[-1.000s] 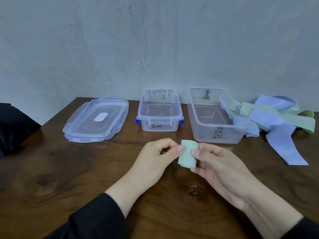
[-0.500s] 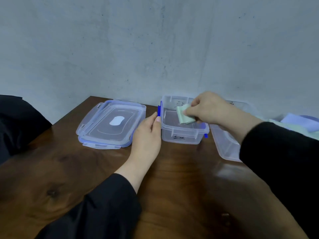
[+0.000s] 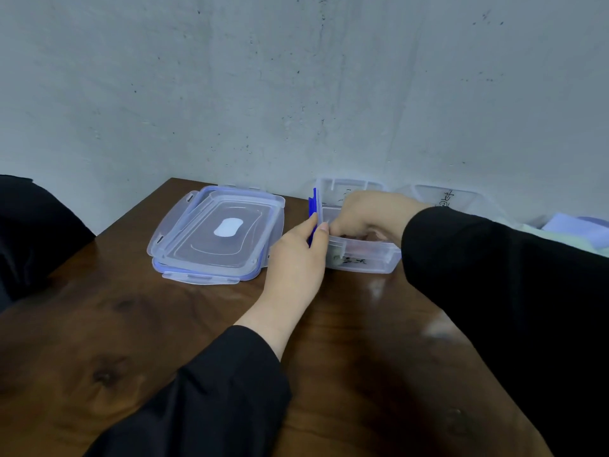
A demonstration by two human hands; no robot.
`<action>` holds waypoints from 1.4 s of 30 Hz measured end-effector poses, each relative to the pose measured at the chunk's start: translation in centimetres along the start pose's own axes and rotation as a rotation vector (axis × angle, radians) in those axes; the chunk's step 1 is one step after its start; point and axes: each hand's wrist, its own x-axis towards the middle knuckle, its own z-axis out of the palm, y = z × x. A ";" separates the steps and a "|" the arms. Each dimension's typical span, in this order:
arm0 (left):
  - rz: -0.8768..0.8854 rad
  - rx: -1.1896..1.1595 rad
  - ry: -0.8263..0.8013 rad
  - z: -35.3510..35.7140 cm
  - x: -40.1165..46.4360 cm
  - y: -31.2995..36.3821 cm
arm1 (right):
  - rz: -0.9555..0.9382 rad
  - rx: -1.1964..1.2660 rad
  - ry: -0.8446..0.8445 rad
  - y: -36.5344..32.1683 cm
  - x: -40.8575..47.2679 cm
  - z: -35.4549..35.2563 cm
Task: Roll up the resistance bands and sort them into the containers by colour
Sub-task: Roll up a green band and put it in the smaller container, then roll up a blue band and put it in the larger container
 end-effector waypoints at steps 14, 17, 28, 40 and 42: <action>0.047 0.048 -0.005 -0.2 -0.3 0.3 | 0.055 0.428 -0.071 1.8 1.2 0.8; 0.052 0.037 0.012 -0.2 -0.5 0.6 | 0.033 0.255 0.027 2.1 0.9 0.5; 0.502 0.098 0.235 -0.5 -2.5 2.5 | -0.242 0.734 0.789 5.7 -8.1 6.4; 0.529 0.337 -0.312 9.7 -11.8 8.3 | -0.054 0.712 0.788 21.6 -16.3 15.3; 0.503 0.333 -0.368 11.9 -12.9 8.9 | 0.025 0.694 0.817 24.8 -16.8 15.3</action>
